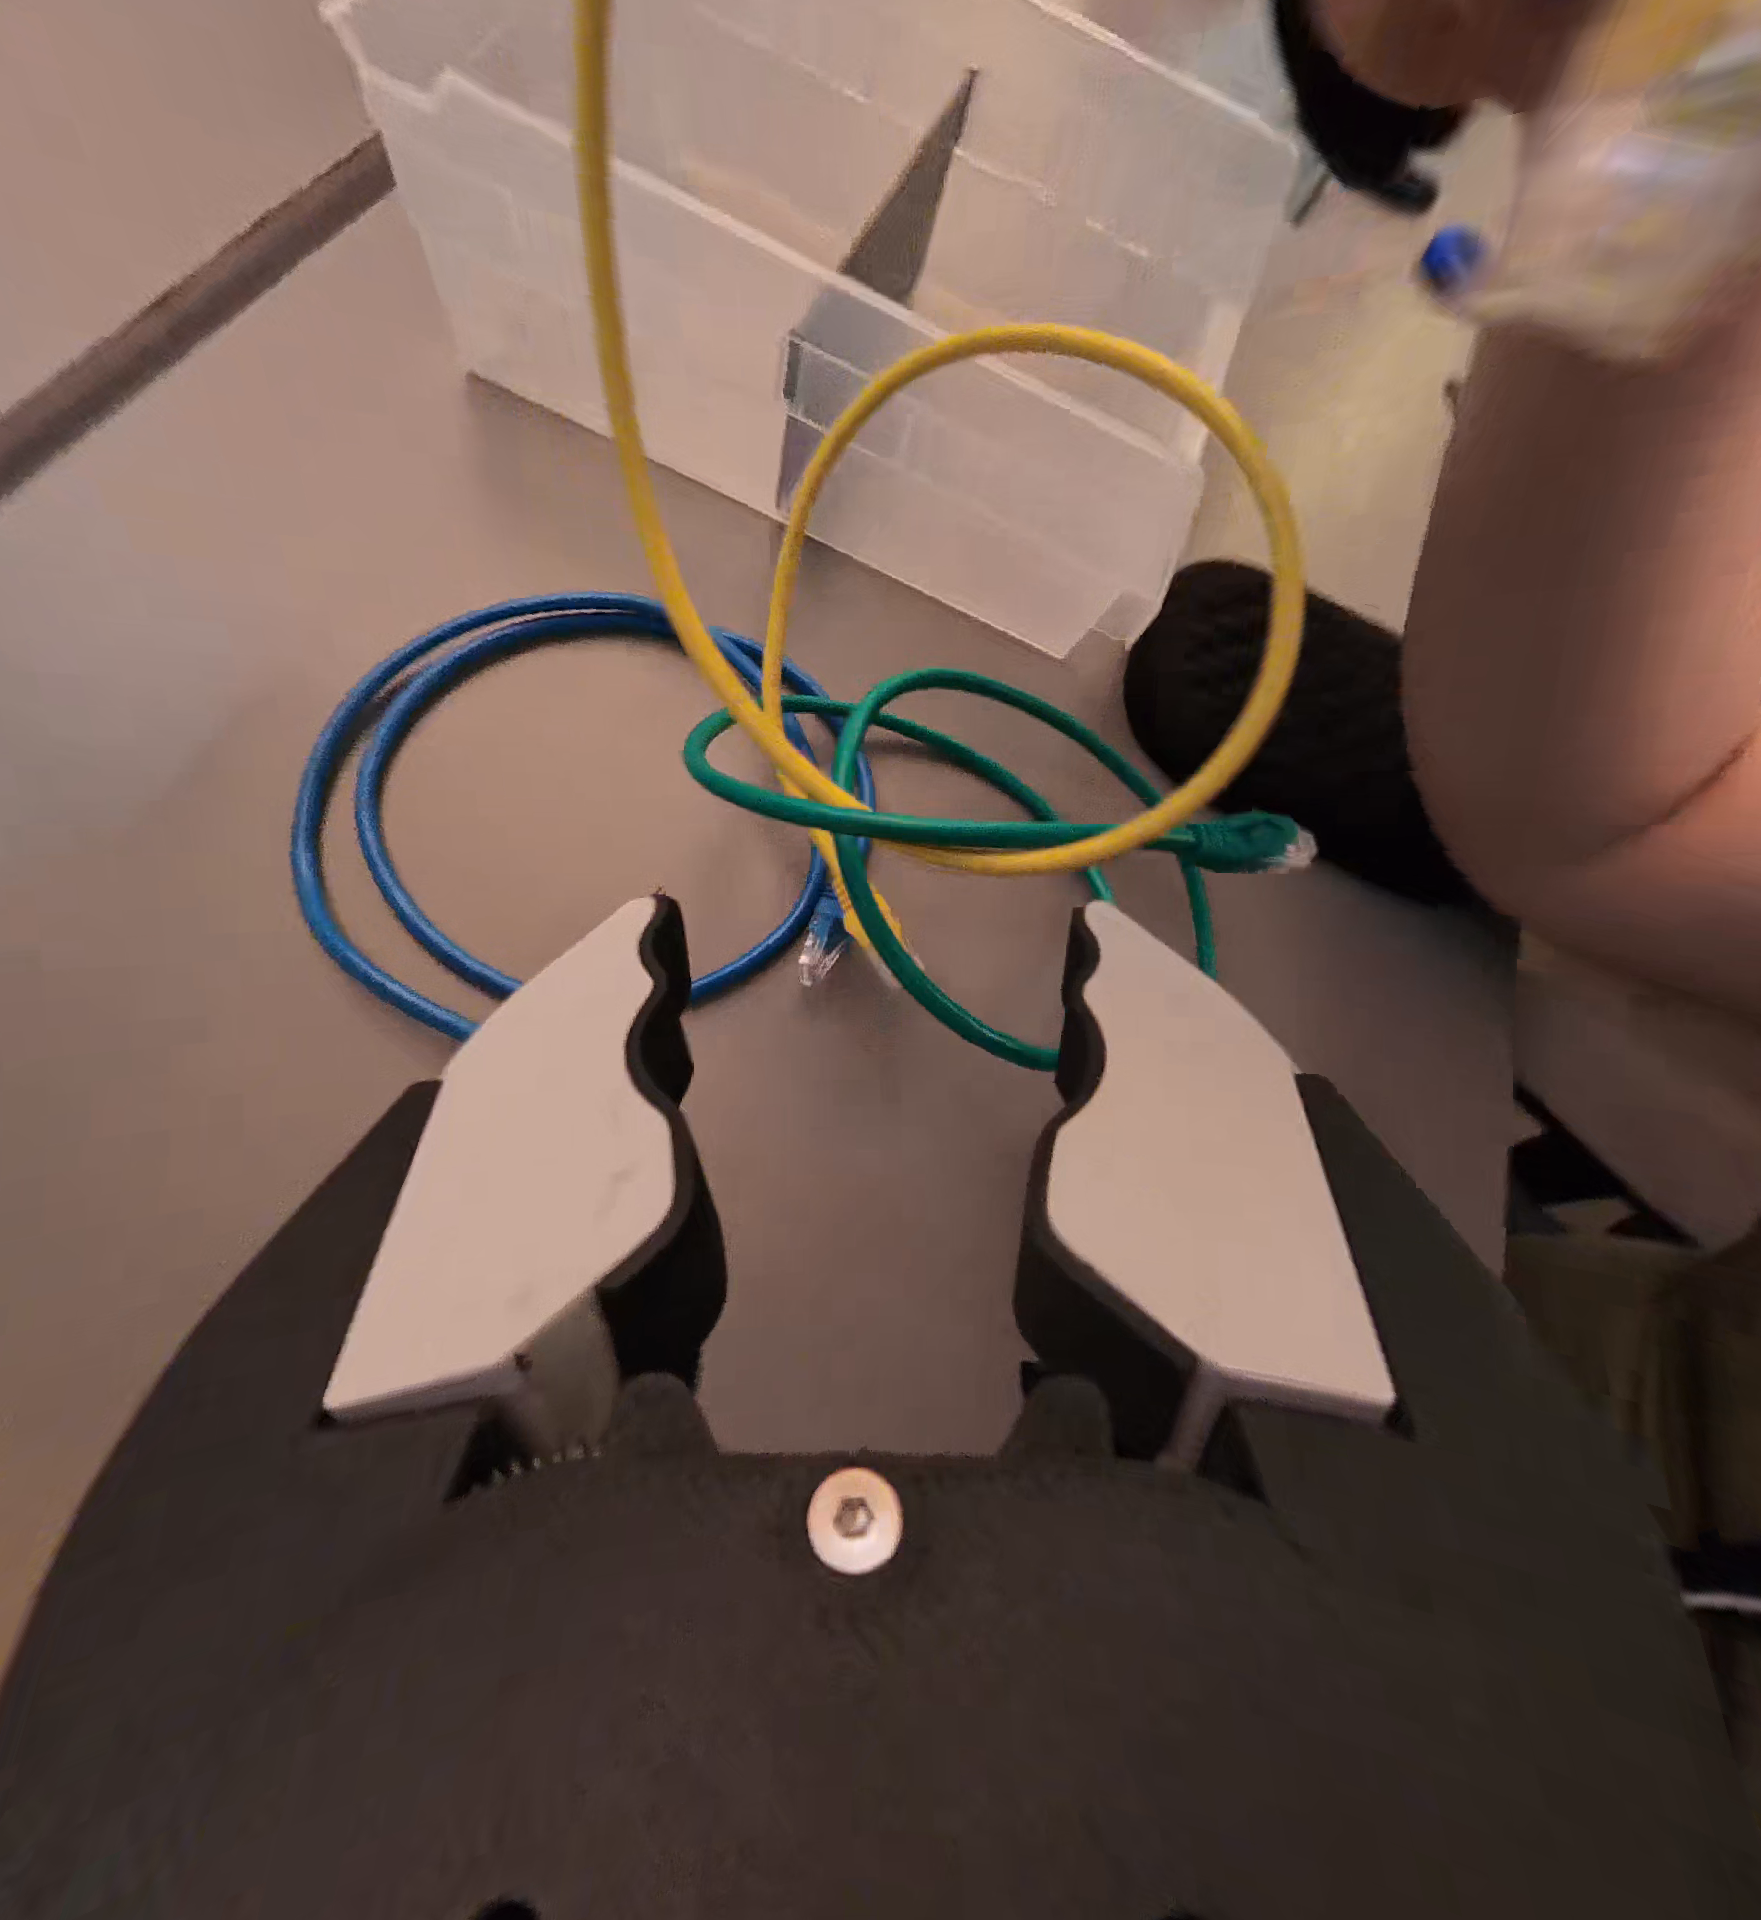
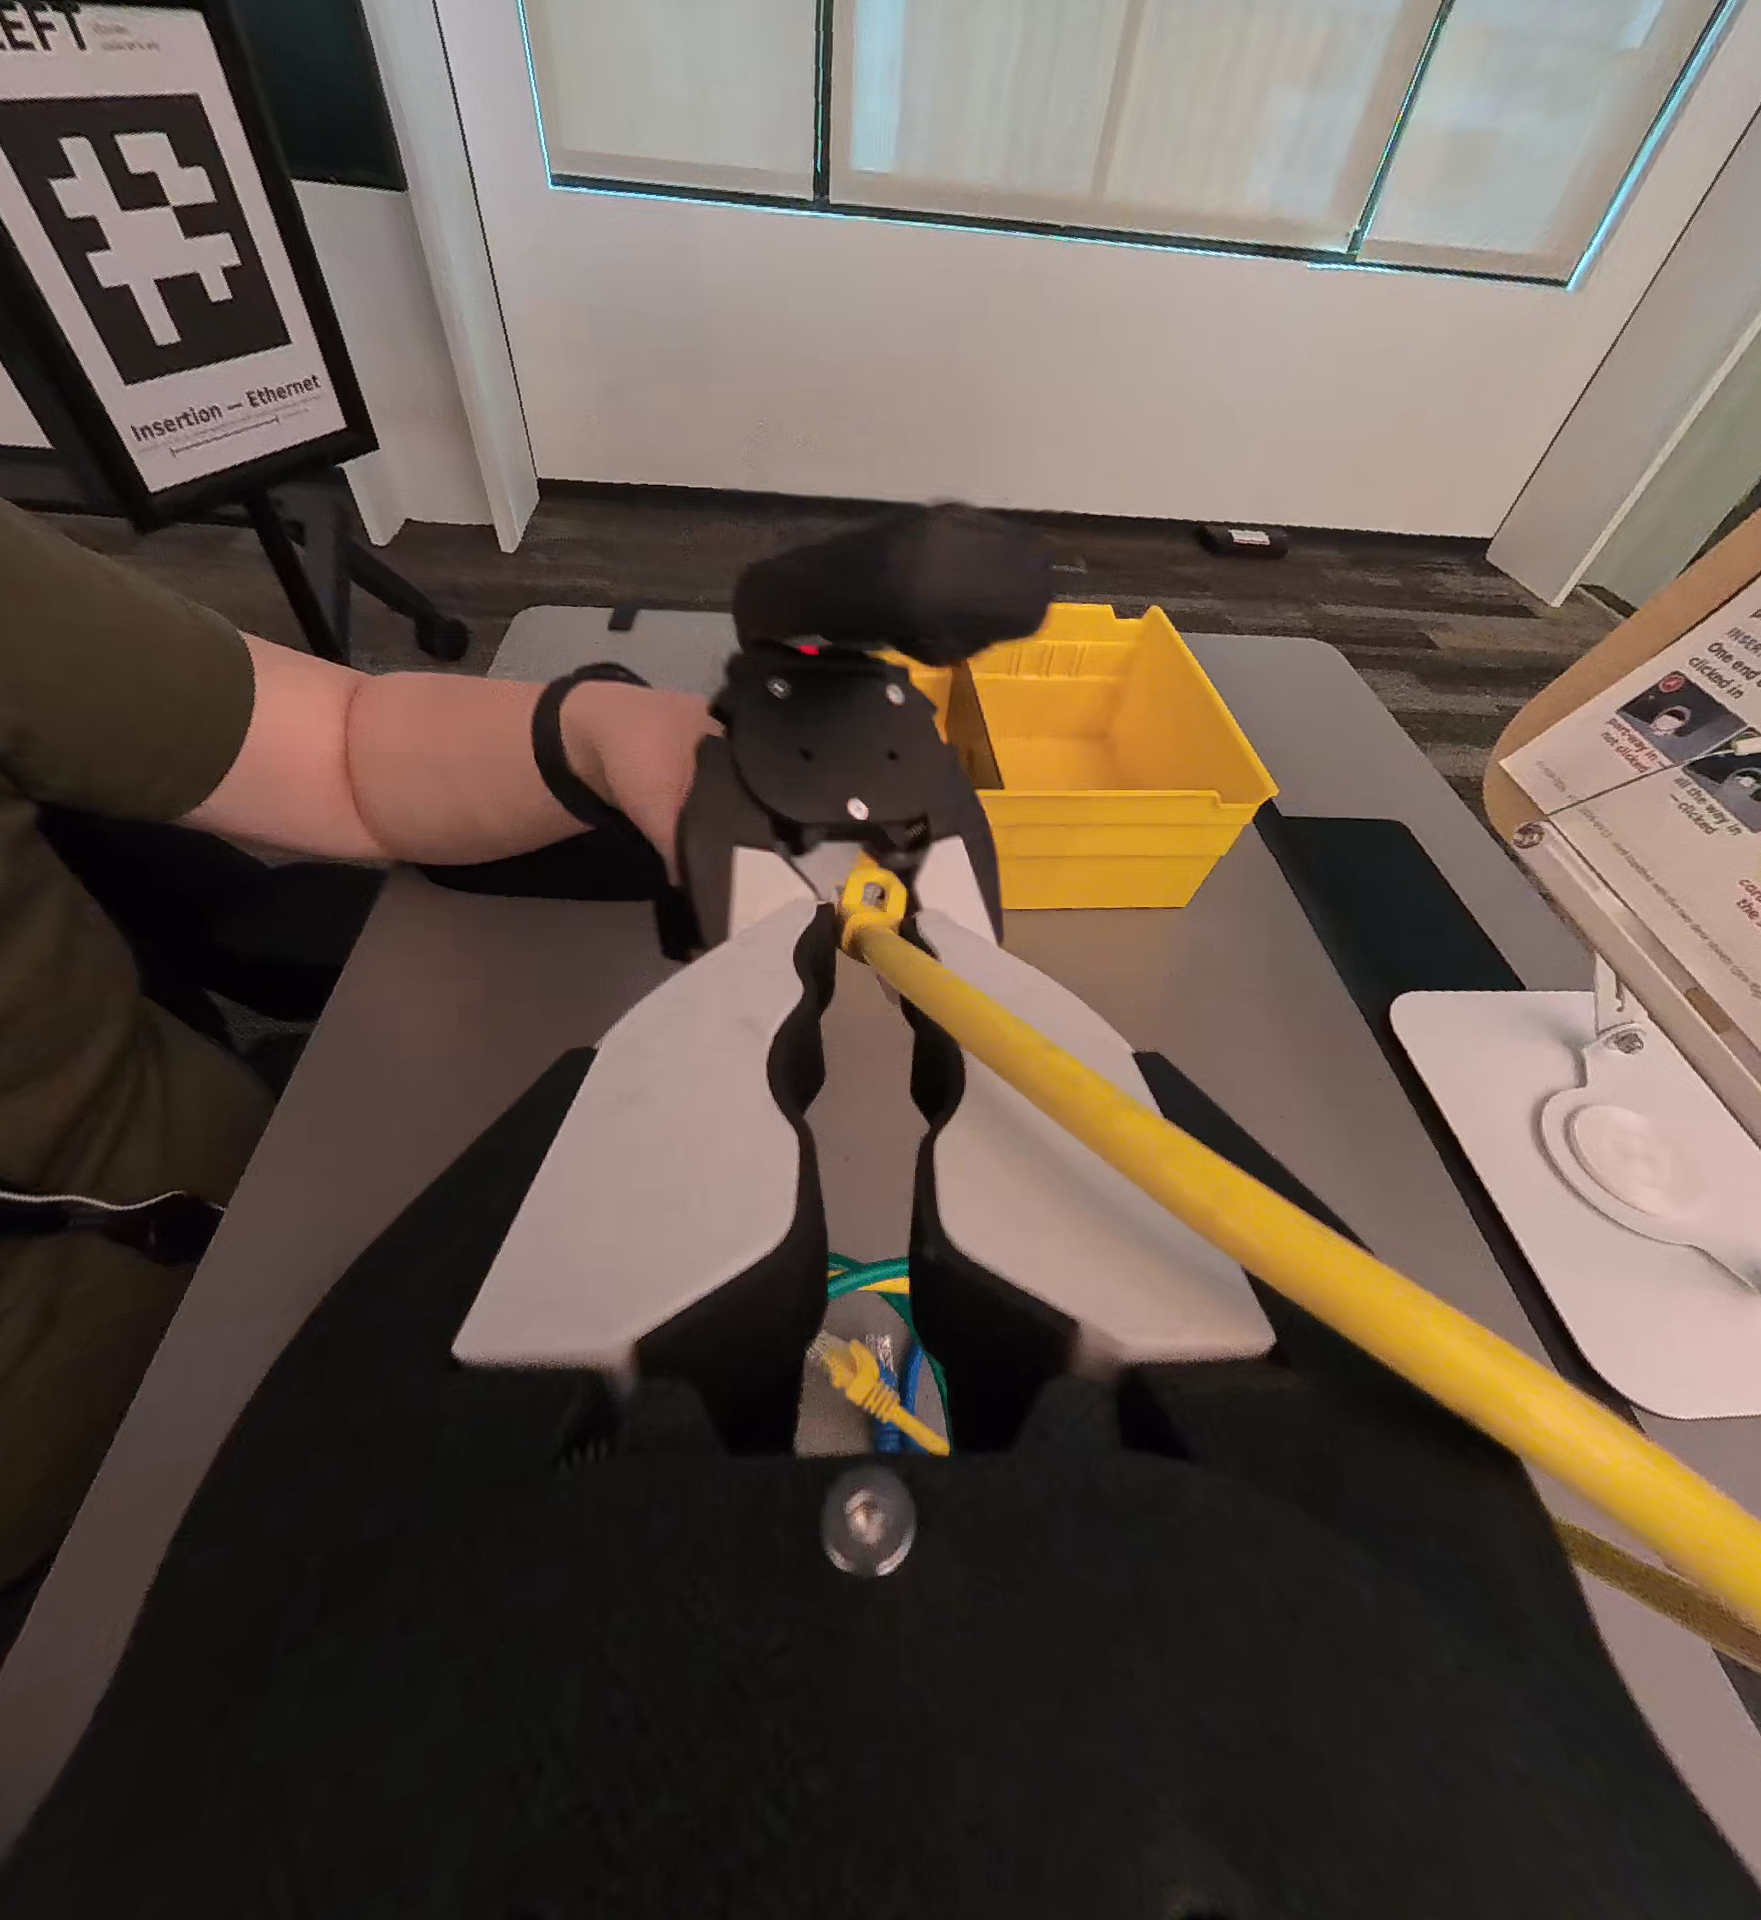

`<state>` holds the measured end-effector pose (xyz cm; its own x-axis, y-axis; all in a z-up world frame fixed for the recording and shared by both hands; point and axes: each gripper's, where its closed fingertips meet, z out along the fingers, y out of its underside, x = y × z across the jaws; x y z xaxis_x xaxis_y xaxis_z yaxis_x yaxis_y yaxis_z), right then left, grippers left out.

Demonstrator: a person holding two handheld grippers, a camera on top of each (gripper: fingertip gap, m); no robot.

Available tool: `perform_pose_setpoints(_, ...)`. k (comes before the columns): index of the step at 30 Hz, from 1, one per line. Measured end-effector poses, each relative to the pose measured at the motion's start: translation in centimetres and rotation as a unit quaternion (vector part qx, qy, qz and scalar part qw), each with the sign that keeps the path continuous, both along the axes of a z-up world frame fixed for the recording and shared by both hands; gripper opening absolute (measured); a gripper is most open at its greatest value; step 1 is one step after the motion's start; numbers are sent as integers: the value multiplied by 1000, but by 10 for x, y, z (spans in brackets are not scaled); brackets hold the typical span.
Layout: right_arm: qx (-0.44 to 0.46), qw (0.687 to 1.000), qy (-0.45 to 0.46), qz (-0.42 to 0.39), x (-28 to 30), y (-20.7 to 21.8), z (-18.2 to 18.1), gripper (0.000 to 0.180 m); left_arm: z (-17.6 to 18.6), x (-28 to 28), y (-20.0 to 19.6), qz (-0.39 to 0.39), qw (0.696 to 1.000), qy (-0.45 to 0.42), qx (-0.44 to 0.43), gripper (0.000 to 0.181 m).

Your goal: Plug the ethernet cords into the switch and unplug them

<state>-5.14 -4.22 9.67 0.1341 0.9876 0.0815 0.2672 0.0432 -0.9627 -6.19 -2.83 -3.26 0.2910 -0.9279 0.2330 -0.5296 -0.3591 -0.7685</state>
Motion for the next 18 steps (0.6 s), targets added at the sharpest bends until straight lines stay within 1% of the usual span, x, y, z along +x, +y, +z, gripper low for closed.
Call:
perform_pose_setpoints(3, -4, 1000, -4, 19, -1, -7, -2, 12, -15, 11, 6, 16, 994, -45, -99, 68)
perform_pose_setpoints(5, -16, 999, -26, 45, -2, -14, -10, 12, -19, 19, 14, 16, 988, -65, -139, 63)
perform_pose_setpoints(7, -16, 997, -44, 65, 0, -18, -18, 12, -17, 27, 29, 19, 989, -73, -127, 60)
perform_pose_setpoints(10, -18, 994, -34, 104, 0, -29, -17, 12, -15, 43, 50, 22, 993, -65, -99, 61)
perform_pose_setpoints(13, -14, 992, -25, 119, 3, -35, -14, 12, -31, 56, 61, 20, 996, -21, -86, 59)
perform_pose_setpoints(14, -10, 992, -25, 122, 5, -36, -14, 12, -34, 59, 60, 10, 996, -12, -85, 48)
perform_pose_setpoints(15, -5, 992, -26, 123, 8, -37, -13, 12, -36, 63, 56, -9, 996, -8, -84, 24)
perform_pose_setpoints(16, -3, 992, -26, 123, 11, -38, -12, 12, -37, 66, 52, -28, 997, -5, -78, 8)
perform_pose_setpoints(18, -18, 990, -40, 137, 19, -46, -17, 13, -38, 63, 62, -12, 999, 20, -34, 7)
